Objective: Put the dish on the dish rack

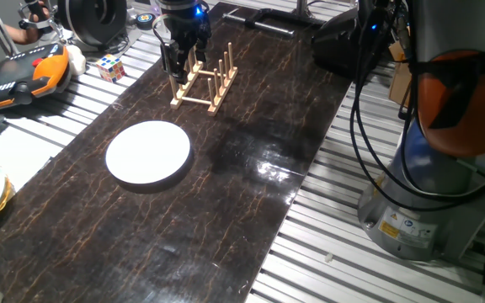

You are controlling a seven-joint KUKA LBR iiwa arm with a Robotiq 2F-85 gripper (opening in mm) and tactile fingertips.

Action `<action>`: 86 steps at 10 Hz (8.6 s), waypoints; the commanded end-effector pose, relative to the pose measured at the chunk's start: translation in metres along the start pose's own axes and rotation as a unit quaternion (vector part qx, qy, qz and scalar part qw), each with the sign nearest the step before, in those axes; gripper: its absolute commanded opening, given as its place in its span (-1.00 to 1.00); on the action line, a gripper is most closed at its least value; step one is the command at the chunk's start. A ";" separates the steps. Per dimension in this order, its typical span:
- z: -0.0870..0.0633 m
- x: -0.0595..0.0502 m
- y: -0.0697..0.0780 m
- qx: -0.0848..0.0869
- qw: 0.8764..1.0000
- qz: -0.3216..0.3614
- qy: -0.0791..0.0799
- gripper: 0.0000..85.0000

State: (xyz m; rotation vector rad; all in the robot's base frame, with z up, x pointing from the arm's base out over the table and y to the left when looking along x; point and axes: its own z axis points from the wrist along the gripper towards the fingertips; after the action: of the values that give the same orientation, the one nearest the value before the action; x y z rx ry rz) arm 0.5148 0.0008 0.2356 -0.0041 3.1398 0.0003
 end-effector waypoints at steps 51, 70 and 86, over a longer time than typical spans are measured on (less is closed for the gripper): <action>0.141 -0.092 0.007 -0.028 0.999 0.041 0.011 0.01; 0.199 -0.083 0.026 -0.068 0.997 0.035 -0.016 -0.08; 0.100 -0.092 0.018 -0.071 0.997 0.015 0.036 -0.95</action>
State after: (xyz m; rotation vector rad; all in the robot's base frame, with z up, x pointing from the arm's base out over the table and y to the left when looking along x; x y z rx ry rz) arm 0.6067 0.0187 0.1377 0.0428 3.1999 0.2133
